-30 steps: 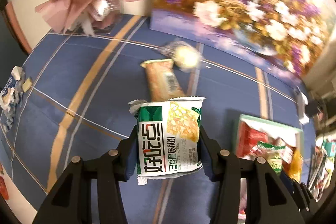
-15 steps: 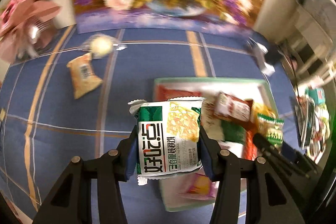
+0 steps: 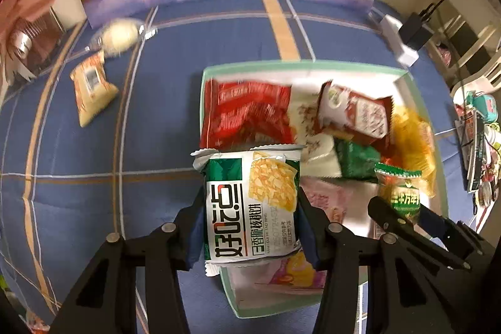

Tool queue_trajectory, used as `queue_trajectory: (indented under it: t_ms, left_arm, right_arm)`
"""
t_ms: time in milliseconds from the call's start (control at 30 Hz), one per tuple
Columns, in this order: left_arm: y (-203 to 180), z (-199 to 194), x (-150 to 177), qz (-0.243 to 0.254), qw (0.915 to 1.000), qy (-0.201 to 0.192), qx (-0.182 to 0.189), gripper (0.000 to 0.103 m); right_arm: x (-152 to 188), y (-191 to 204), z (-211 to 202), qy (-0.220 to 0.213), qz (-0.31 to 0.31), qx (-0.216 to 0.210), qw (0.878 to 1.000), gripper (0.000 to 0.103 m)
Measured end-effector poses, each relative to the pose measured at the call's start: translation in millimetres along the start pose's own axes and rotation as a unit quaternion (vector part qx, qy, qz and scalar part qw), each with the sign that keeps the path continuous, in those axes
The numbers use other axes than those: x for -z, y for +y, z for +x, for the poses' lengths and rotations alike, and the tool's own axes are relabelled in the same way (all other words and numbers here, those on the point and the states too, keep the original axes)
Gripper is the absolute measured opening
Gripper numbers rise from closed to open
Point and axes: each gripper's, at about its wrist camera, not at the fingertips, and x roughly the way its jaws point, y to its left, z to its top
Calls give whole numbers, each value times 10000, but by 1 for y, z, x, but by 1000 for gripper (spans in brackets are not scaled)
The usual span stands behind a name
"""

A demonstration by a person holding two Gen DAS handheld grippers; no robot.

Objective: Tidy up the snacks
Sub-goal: 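Carry the biscuit pack with the right tool while the left tool carries the cracker pack to the tray, then open both tools to release the biscuit pack and cracker pack in the tray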

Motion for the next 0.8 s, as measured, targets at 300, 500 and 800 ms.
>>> queue_trajectory:
  t_ms: [300, 500, 800]
  left_arm:
    - [2, 22, 4, -145, 9991, 342, 217, 53]
    - [8, 24, 6, -260, 9983, 391, 339, 53]
    - [16, -2, 1, -305, 9986, 96, 416, 67]
  right_arm:
    - [4, 3, 23, 295, -44, 91, 9995, 53]
    - [6, 6, 25, 292, -46, 125, 9995, 53]
    - [-4, 0, 0, -21, 54, -32, 10000, 53]
